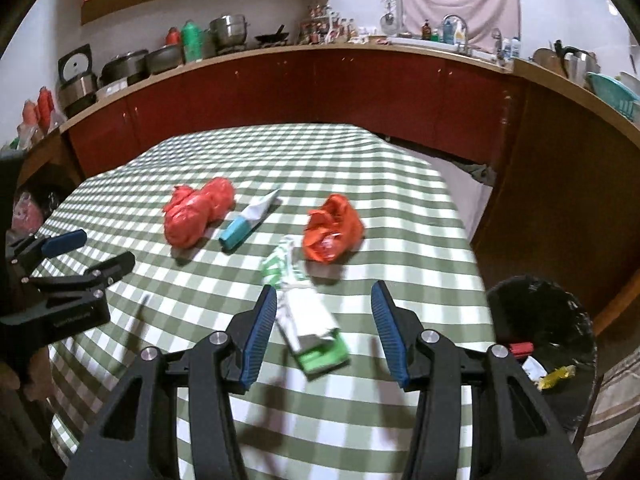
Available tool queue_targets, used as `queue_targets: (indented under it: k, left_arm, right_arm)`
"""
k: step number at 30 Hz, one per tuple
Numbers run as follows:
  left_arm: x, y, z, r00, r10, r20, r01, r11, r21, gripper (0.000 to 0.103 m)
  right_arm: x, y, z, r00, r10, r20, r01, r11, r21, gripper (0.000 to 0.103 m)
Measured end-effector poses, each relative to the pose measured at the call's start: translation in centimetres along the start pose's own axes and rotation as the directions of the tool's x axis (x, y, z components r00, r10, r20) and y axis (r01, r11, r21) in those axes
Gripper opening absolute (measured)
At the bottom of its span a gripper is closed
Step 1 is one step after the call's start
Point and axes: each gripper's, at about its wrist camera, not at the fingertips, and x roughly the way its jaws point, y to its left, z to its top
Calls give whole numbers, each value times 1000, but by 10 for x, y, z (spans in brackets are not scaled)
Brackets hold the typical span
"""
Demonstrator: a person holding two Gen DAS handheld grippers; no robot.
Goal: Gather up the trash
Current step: 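Move both tools back to the table toward the remaining items, then grasp the green-white packet with the right tool while the left tool grasps the red bag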
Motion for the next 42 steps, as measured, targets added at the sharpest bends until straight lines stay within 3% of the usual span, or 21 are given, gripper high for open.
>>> queue_targets:
  k: [14,18,24,32,37,42]
  left_arm:
    - [18,28,-4,999,15,-33,-17,999,-45,82]
    - [20,30,-4,999,13,-33,-14,999,-44,82]
    - [21,28,-3,999,11,-35,-13,999,-42,82]
    - [14,13,-3,1000,-8,-26,7,1000,-30,82]
    - [9,3,3,999,-34,-8,34,999,-23,82]
    - [9,-10,15,998,-63,10,63,998,-18,82]
  right_arm:
    - [27,19,0,995,-21,-98,15,998,-55,49]
    - [31,21,-4,992,-16,-126,7,998,-68,36]
    - [29,25,-7,992,-2,-128,-8,997,-77,30]
    - [0,26,0,999,17,-30,-19,998,-63,30]
    - [-15,10,10,998,-35,46,37,999,-27,30]
    - [-5,-15,18,995,-86,45,85,996,25,30]
